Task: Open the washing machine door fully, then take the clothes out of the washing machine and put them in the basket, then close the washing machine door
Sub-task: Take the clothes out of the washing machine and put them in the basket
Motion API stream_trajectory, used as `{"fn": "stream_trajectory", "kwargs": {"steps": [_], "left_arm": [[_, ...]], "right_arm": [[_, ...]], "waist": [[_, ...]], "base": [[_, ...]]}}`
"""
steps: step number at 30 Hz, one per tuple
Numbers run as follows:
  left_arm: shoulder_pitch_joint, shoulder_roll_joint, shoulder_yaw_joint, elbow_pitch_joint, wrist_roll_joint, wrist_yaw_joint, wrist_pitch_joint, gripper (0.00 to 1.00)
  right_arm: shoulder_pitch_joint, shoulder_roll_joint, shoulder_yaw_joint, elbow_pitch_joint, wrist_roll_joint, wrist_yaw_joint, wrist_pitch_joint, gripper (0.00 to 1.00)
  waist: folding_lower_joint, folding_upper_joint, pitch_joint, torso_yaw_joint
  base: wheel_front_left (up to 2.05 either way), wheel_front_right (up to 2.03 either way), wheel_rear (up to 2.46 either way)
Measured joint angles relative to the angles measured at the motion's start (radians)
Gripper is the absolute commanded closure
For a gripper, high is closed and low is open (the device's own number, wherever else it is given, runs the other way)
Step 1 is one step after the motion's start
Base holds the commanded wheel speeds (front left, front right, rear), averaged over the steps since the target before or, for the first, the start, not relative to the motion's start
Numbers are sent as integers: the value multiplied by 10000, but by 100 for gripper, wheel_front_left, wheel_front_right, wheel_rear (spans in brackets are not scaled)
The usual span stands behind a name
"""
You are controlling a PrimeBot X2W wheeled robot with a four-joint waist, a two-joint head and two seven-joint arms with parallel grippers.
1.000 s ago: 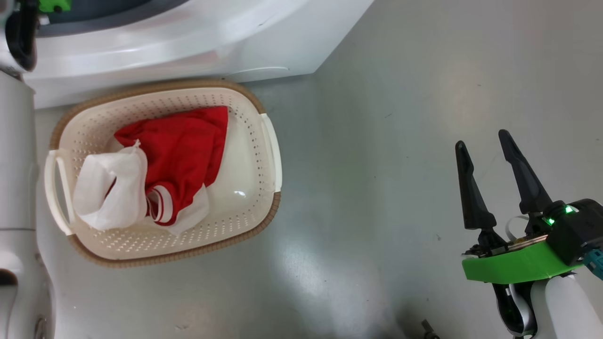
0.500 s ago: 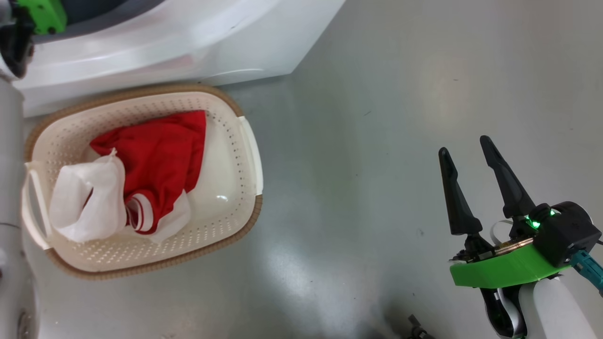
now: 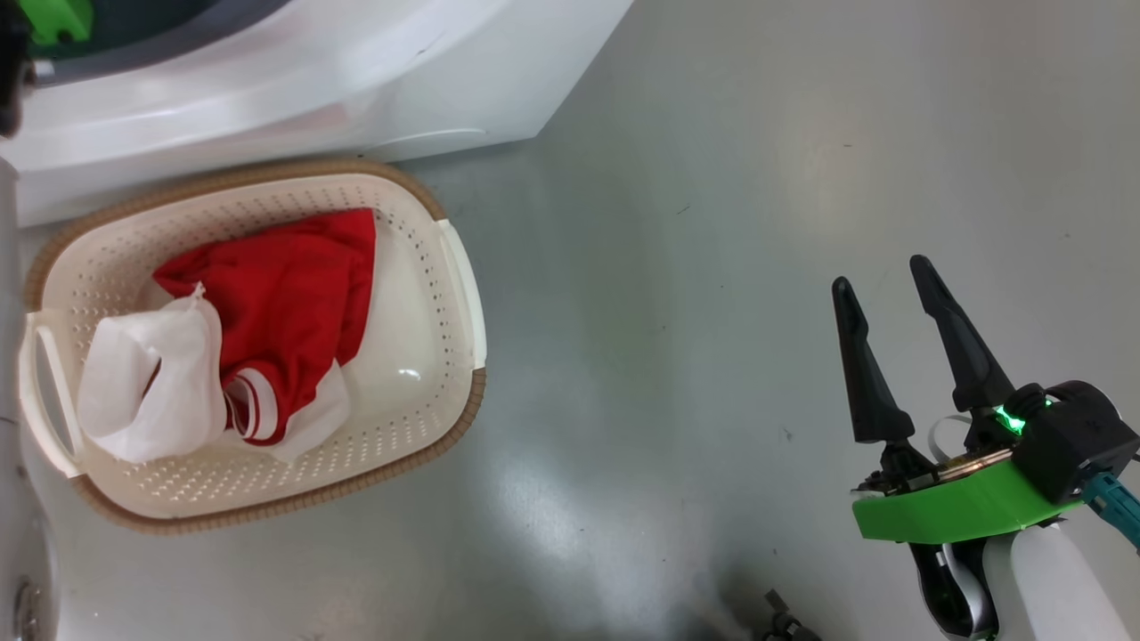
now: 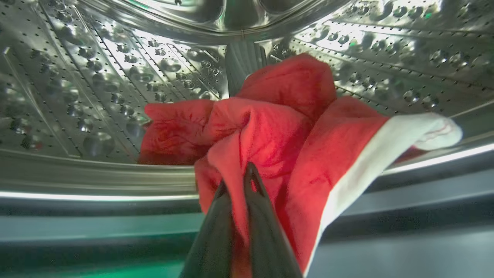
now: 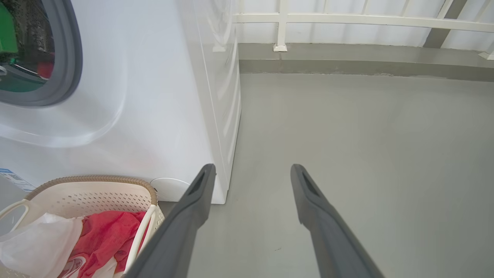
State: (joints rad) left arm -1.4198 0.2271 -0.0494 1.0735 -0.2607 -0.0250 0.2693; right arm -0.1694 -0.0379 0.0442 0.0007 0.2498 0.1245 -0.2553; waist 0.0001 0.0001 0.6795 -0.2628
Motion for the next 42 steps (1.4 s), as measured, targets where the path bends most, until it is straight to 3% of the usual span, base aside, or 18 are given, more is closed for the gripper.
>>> {"fn": "stream_trajectory", "kwargs": {"steps": [10,20,31,42], "left_arm": [[131,-48,61,-573,-286,-391,-2017,100],[1529,107,-69,-1797,-255,-562,-4257,100],[3453,196,-94,-3887,-270,-617,-5087,100],[5869,408,163,-6692,-500,12,-4863,100]], "right_arm": [[-200,0,-104,-21,-10,0,0,0],[-204,-2,-167,-19,-36,0,0,0],[-221,-8,-242,33,-134,0,0,0],[-217,-10,-326,27,-240,0,0,0]], "waist": [[0,0,104,276],[0,0,49,514],[0,0,-233,702],[0,0,-673,919]], "base": [[0,0,0],[0,0,0],[0,0,0],[0,0,0]]}}
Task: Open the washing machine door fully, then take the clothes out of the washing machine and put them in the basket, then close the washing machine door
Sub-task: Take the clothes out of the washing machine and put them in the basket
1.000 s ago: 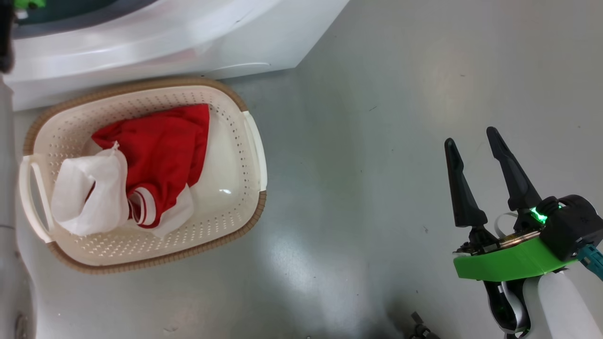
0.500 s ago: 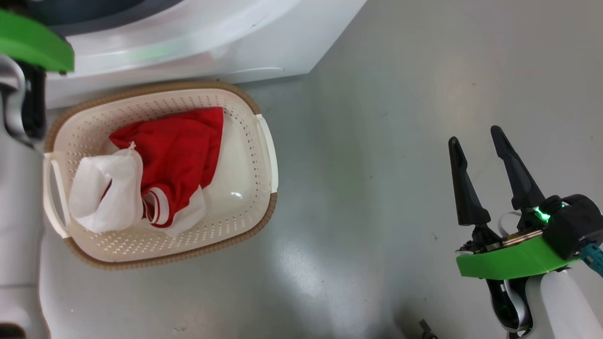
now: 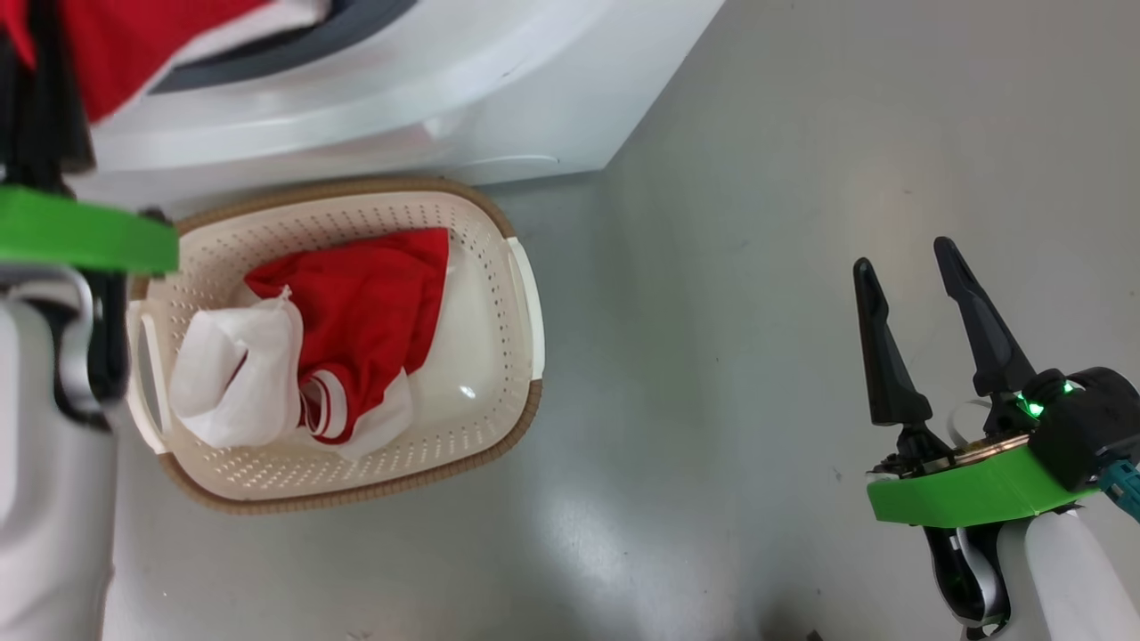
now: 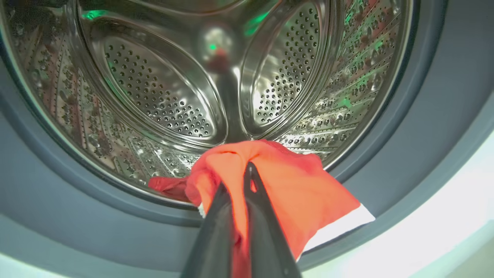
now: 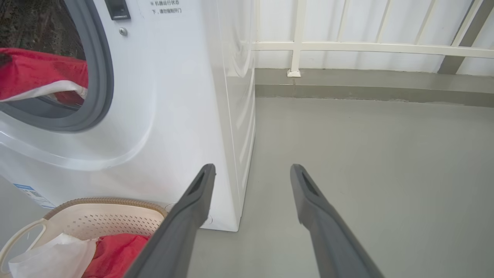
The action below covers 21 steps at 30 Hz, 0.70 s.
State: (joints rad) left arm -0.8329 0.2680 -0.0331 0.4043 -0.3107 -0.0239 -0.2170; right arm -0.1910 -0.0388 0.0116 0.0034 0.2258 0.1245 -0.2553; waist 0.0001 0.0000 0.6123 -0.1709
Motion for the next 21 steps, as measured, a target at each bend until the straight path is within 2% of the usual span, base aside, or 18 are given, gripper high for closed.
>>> {"fn": "stream_trajectory", "kwargs": {"steps": [7,21], "left_arm": [[1472,-4,58,-1492,-73,303,100,100],[4219,-385,-364,-2901,48,591,-151,100]], "right_arm": [[25,-4,-52,8,0,0,0,0],[649,-4,-449,-4,-75,0,0,0]], "waist": [[0,0,-420,98],[0,0,-1720,373]], "base": [[0,0,0],[0,0,0]]}}
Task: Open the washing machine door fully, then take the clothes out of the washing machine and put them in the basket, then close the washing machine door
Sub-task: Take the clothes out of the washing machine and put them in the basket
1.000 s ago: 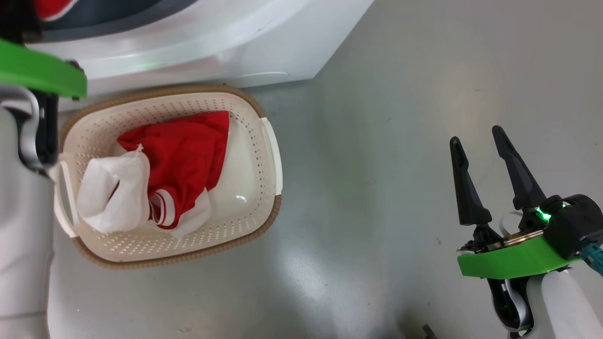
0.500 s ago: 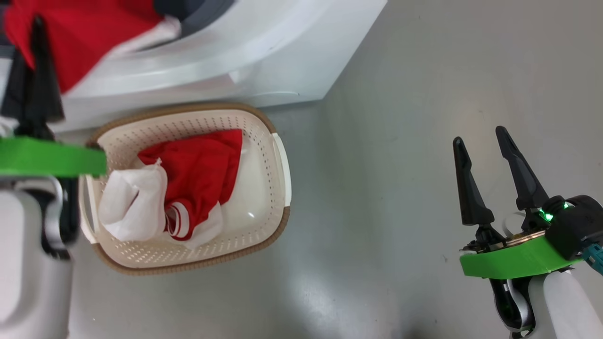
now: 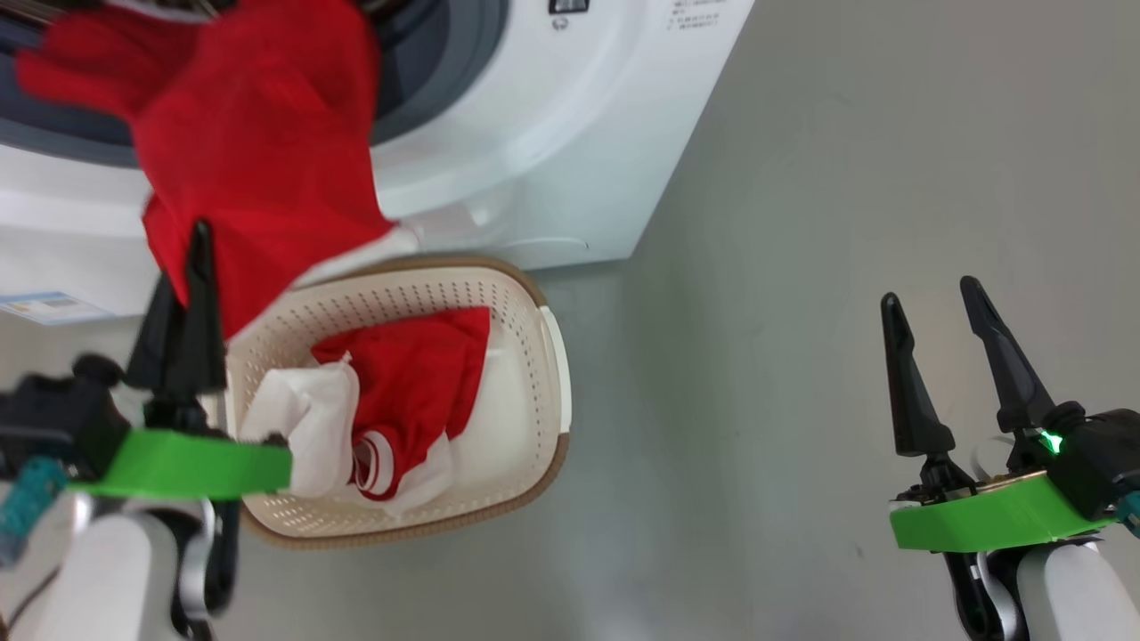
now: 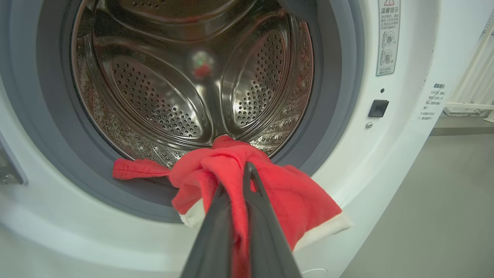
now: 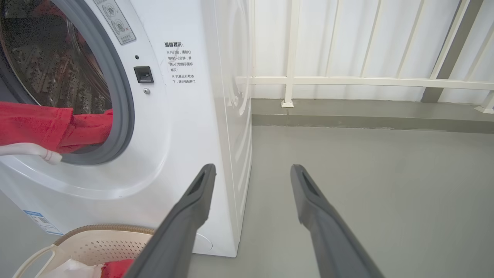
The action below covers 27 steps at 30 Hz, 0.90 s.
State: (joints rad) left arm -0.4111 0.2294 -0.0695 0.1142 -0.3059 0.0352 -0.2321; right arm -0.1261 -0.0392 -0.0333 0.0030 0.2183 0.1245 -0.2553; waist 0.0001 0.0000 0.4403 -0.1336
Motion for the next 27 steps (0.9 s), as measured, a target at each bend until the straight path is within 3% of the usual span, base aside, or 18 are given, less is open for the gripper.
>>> {"fn": "stream_trajectory", "kwargs": {"steps": [20,27], "left_arm": [[2251,-552,-550,-2215,73,479,-63,100],[2426,-867,-1114,-731,-121,244,192,100]], "right_arm": [[496,4,-278,-79,-29,0,0,0],[499,2,-293,-161,-31,0,0,0]], "waist": [[-1,0,-1097,434],[0,0,-885,536]], "base": [[0,0,0],[0,0,0]]}}
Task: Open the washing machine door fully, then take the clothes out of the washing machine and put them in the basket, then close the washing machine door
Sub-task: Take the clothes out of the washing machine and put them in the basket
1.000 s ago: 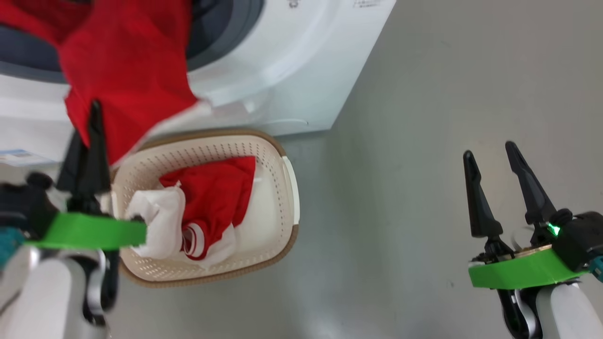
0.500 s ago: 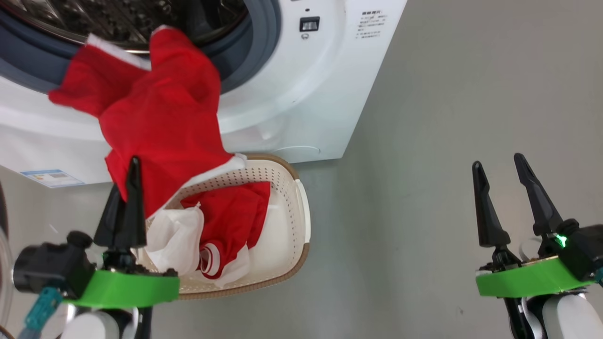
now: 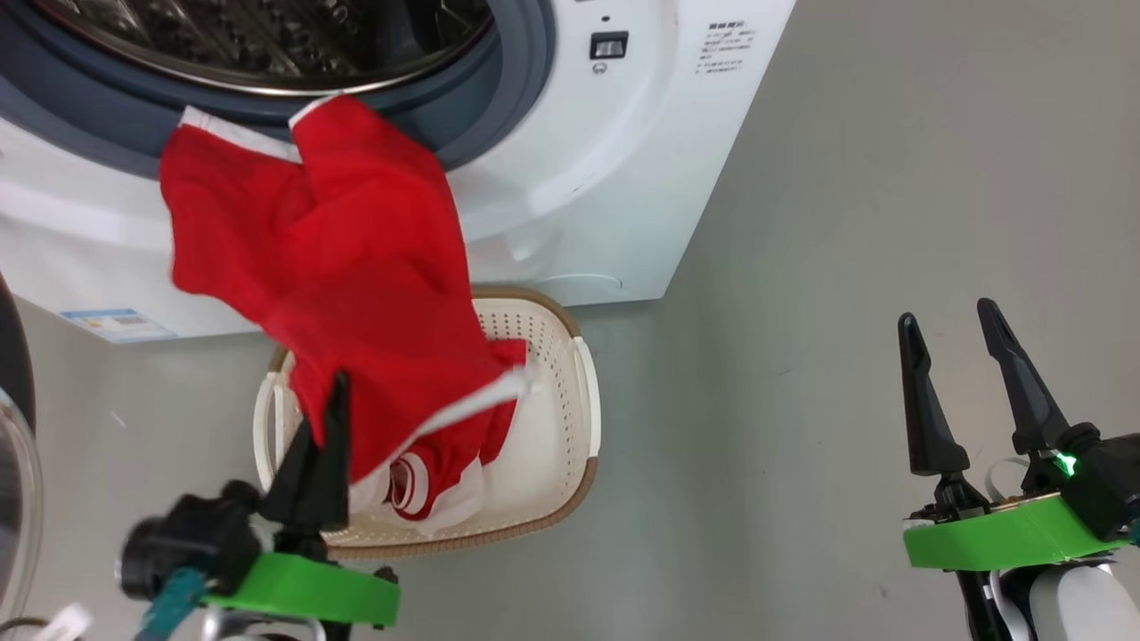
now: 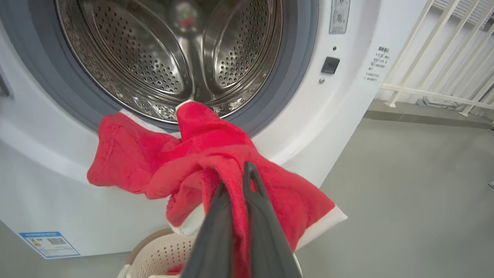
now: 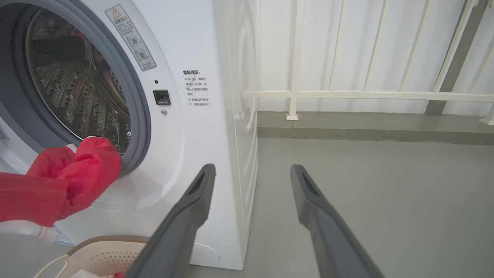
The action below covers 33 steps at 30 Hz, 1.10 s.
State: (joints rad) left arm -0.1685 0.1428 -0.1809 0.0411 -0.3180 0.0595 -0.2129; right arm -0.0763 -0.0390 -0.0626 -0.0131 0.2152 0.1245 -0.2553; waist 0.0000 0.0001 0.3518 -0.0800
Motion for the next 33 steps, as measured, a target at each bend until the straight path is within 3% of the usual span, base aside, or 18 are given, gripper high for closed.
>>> {"fn": "stream_trajectory", "kwargs": {"steps": [16,33], "left_arm": [[-3258,-754,-46,6671,-412,-876,-364,100],[-5676,-1051,485,10730,-667,-1024,-263,100]], "right_arm": [[-185,2,84,-69,0,0,0,0],[-868,-2,378,-159,2,0,0,0]], "waist": [[0,0,835,-65],[0,0,2151,-268]], "base": [[0,0,0],[0,0,0]]}}
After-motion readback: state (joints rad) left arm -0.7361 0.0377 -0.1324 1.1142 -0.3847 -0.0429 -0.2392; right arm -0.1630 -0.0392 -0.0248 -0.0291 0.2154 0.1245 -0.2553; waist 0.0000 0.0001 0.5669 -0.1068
